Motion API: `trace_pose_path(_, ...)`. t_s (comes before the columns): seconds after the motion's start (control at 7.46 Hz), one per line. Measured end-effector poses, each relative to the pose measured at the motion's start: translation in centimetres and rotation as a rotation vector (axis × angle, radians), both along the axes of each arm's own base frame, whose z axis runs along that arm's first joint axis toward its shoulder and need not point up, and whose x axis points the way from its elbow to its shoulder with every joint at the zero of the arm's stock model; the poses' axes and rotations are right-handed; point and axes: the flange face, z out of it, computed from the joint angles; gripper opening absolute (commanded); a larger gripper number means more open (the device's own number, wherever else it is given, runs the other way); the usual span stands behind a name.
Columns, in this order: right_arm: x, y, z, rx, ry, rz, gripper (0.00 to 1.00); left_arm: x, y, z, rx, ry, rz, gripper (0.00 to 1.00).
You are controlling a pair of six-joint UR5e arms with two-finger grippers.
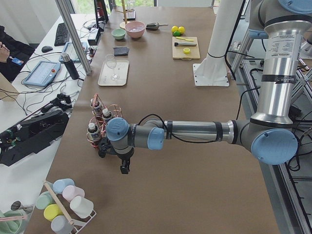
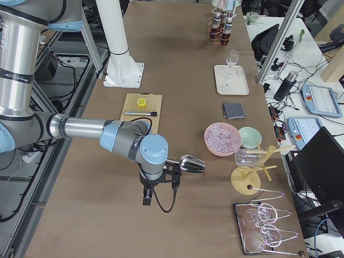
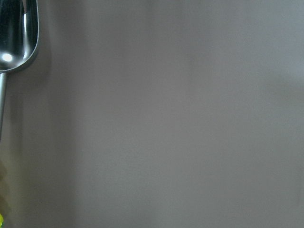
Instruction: Take tea from basket to plate
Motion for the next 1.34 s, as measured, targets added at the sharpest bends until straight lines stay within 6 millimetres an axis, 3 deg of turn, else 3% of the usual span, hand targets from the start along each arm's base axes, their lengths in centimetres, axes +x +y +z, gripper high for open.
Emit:
trace_pose_path(0.54, -2.0, -0.7, -3.6, -0.121, -0.001, 0.109, 1.00, -0.3, 0.9, 0.1, 0.003, -0.022, -0.006, 0.99)
trace_pose_path(1.07, -2.2, -0.9, -3.7, -0.148, 0.009, 0.141, 1.00, -0.4, 1.3, 0.4, -0.003, -0.023, -0.006, 0.99)
trace_pose_path(1.34, -2.0, -2.6, -4.1, -0.131, 0.014, 0.142, 1.00, -0.3, 1.3, 0.3, -0.001, -0.023, -0.006, 0.99)
